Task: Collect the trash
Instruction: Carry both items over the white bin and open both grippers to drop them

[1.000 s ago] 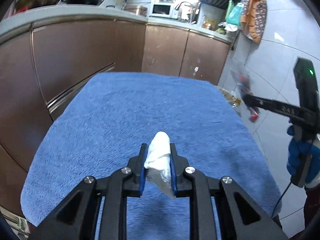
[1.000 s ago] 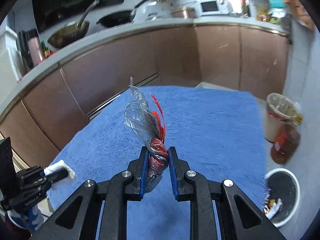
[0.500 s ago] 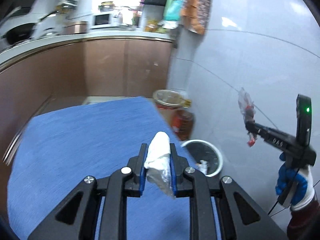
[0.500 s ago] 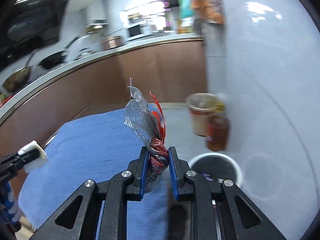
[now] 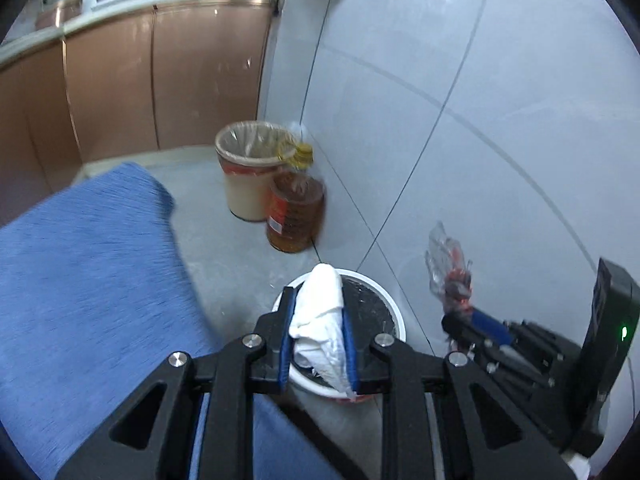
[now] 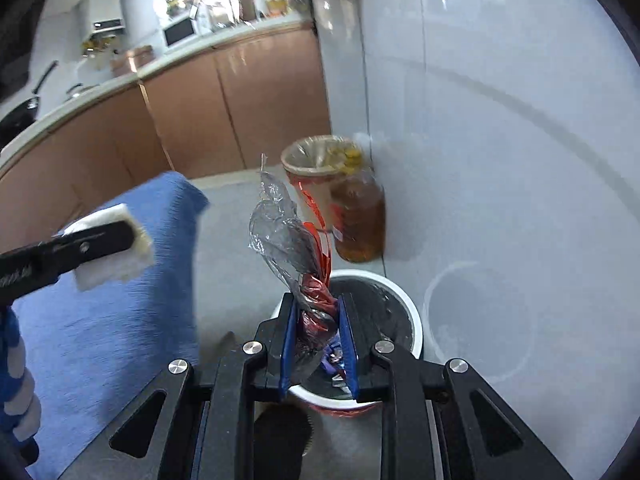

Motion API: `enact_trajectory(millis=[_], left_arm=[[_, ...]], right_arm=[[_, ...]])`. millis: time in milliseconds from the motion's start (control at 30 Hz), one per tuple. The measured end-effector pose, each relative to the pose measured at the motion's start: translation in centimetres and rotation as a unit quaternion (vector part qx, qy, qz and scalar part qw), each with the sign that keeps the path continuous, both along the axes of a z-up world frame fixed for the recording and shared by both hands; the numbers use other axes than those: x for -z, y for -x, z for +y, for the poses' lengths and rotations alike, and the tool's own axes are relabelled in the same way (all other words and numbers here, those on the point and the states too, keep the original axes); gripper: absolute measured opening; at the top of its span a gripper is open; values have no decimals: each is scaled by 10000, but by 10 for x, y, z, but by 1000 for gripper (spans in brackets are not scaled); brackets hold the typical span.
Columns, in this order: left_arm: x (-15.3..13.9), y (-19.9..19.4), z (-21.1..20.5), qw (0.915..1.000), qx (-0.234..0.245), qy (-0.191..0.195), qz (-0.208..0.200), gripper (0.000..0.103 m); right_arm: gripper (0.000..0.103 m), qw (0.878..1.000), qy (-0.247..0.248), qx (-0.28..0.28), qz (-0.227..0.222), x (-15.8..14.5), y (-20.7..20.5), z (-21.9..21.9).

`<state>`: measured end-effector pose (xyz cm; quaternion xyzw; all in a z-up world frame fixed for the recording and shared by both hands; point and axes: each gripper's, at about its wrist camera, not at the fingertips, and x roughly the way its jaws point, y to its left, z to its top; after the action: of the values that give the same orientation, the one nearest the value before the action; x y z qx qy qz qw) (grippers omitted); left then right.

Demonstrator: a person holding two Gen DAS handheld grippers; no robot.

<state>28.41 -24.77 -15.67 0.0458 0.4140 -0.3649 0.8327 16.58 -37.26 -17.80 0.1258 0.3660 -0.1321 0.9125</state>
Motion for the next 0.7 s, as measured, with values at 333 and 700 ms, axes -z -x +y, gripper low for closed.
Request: enact_trajectory(millis=[333, 700], left_arm=[[62, -41, -67, 9985, 156, -289, 438, 39], [64, -44, -68, 9987, 4, -202, 460, 47]], right_arm=[[21, 9979, -280, 340, 484, 65, -49, -45], [44, 9950, -275, 646, 704, 93, -42, -62]])
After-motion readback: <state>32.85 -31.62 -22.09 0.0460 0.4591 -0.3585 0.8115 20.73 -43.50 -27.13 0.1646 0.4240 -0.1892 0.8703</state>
